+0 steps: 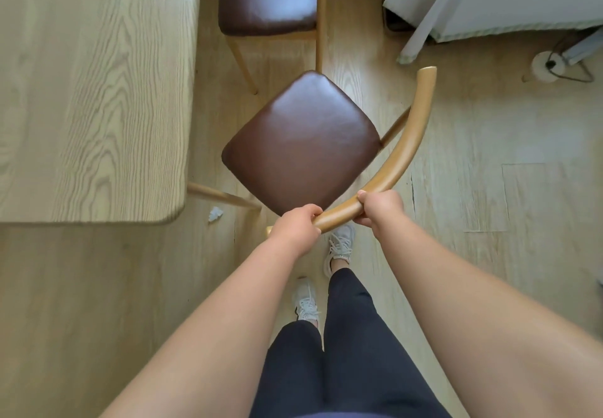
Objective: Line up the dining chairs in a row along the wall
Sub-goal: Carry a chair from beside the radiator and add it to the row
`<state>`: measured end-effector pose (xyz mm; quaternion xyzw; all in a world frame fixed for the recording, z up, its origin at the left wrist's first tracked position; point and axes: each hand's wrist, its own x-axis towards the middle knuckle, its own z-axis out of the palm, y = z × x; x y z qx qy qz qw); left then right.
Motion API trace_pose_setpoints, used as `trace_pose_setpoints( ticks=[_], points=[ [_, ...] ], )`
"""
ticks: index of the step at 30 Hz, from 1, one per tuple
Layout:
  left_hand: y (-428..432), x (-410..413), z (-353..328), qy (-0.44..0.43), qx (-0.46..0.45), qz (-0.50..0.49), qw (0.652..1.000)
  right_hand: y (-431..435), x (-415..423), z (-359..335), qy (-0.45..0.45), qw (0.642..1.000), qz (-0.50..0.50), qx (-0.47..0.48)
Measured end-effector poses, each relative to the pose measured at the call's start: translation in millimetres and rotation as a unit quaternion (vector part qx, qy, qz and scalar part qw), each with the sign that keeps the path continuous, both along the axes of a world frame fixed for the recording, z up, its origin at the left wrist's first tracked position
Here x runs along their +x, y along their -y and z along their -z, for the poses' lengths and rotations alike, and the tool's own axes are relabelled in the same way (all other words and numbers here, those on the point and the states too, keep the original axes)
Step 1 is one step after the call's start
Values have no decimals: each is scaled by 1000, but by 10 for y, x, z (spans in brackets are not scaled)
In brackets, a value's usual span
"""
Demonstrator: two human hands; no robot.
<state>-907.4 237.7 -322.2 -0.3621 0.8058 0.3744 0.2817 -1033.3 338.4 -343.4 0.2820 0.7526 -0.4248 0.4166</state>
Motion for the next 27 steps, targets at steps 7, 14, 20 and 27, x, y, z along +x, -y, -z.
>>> trace_pose_setpoints(
  ticks=[7,14,20,27],
  points=[
    [-128,630,4,44,-4,31,999,-385,715,-16,86,995,35,-20],
    [-425,798,-19,7,-135,-59,989,-669,554,-55,77,997,-19,-25],
    [-745,773,1,63,-201,-339,917,-758,148,-63,67,997,-30,-37],
    [-951,542,213,-76,270,-752,597,-827,-84,24,83,993,-55,-66]
  ],
)
